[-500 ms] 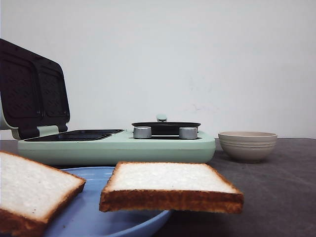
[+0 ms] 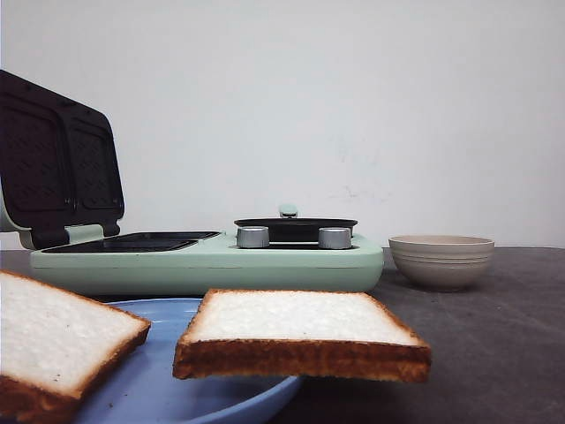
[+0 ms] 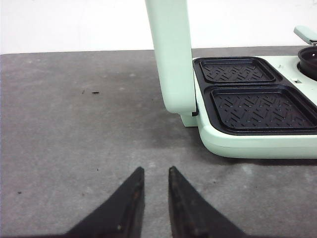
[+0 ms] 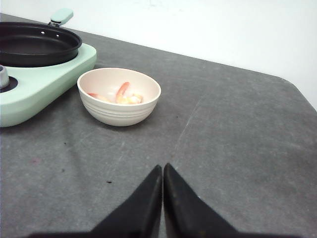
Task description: Make breakfast with bread and shrimp
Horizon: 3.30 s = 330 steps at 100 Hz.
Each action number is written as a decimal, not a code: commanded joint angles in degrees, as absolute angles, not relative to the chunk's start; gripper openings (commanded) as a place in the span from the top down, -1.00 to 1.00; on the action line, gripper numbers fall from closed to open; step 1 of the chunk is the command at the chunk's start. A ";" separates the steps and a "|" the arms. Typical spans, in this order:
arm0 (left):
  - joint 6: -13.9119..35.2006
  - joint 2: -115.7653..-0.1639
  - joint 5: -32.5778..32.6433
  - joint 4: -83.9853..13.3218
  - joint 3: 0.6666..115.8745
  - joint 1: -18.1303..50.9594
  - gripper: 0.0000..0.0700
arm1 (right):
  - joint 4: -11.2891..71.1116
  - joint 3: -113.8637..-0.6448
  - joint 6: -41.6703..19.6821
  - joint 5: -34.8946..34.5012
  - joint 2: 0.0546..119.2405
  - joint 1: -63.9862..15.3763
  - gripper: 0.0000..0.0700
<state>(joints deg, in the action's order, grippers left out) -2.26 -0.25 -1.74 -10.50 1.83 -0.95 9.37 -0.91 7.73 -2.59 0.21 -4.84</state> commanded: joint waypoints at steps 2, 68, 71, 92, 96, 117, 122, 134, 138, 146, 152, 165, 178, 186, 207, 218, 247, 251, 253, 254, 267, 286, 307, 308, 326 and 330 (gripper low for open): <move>-2.96 -0.19 -1.93 -10.74 0.84 -0.95 0.89 | 8.58 -0.69 8.34 -2.59 0.21 -4.84 1.00; -2.96 -0.19 -1.93 -10.74 0.84 -0.95 0.89 | 8.60 -0.69 8.34 -2.59 0.21 -4.84 1.00; -2.96 -0.19 -1.93 -10.74 0.84 -0.95 0.89 | 8.60 -0.69 8.34 -2.59 0.21 -4.84 1.00; -2.96 -0.19 -1.93 -10.74 0.84 -0.95 0.89 | 8.60 -0.69 8.34 -2.59 0.21 -4.84 1.00; -2.96 -0.19 -1.93 -10.74 0.84 -0.95 0.89 | 8.60 -0.69 8.34 -2.59 0.21 -4.84 1.00; -2.96 -0.19 -1.93 -10.74 0.84 -0.95 0.89 | 8.58 -0.69 8.27 -2.59 0.21 -4.84 1.00; -2.96 -0.19 -1.93 -10.74 0.84 -0.95 0.89 | 8.60 -0.69 8.14 -2.59 0.21 -4.84 1.00; -2.92 -0.19 -1.93 -10.72 0.84 -0.95 0.89 | 8.58 -0.69 8.12 -2.59 0.21 -4.84 1.00; -2.37 -0.19 -1.96 -10.72 0.84 -0.95 0.89 | 8.58 -0.69 8.14 -2.59 0.21 -4.84 1.00; -2.04 -0.19 -1.93 -10.72 0.84 -0.95 0.89 | 8.58 -0.69 8.12 -2.90 0.21 -4.84 1.00; -2.02 -0.19 -1.96 -10.72 0.84 -0.95 0.89 | 8.58 -0.69 8.12 -3.01 0.21 -4.84 1.00; -1.89 -0.19 -1.96 -10.72 0.84 -0.95 0.89 | 8.60 -0.69 7.44 -3.03 0.21 -4.84 1.00; -1.32 -0.19 -1.96 -10.72 0.84 -0.95 0.89 | 8.60 -0.69 6.66 -3.07 0.21 -4.84 1.00; 0.36 -0.19 -1.96 -10.70 0.84 -0.95 0.89 | 8.58 -0.69 4.23 -3.05 0.21 -4.84 1.00; 8.32 -0.19 -1.96 -10.68 0.86 -0.95 0.93 | 8.58 -0.75 -4.97 -3.09 0.21 -4.84 1.00; 14.96 -0.19 -1.93 -10.66 1.30 -0.95 0.97 | 8.16 -1.52 -11.29 -3.36 0.21 -4.84 1.00; 28.91 -1.08 -6.70 -13.28 7.51 -0.95 0.96 | 14.35 -10.46 -22.90 -6.20 3.05 -4.84 1.00; 30.11 -2.09 -7.27 -15.33 9.02 -0.95 0.96 | 16.51 -11.97 -23.81 -6.28 4.91 -4.84 1.00; 30.59 -2.70 -7.51 -16.49 9.82 -0.95 0.96 | 17.50 -12.69 -24.05 -6.55 6.00 -4.84 1.00; 30.81 -3.05 -7.60 -17.10 10.24 -0.95 0.96 | 17.98 -13.06 -24.10 -6.74 6.59 -4.84 1.00; 31.11 -9.06 -11.70 -23.31 15.44 -0.95 0.96 | 22.00 -17.41 -26.11 -11.86 15.49 -4.84 1.00; 31.11 -20.47 -20.64 -29.04 22.24 -0.95 0.96 | 25.39 -23.57 -28.47 -19.20 29.43 -4.84 1.00; 31.11 -30.89 -34.65 -35.00 26.33 -0.84 0.96 | 24.03 -25.93 -28.49 -24.58 36.77 -4.86 1.00; 31.11 -31.20 -35.22 -35.16 26.33 -0.82 0.96 | 24.03 -25.93 -28.49 -24.71 36.86 -4.86 1.00; 30.39 -34.11 -38.79 -40.12 26.33 0.08 0.95 | 24.84 -25.93 -28.51 -27.46 36.95 -4.86 1.00; 29.95 -34.17 -38.81 -41.28 26.33 0.34 0.91 | 24.88 -25.93 -28.53 -27.51 36.95 -4.84 1.00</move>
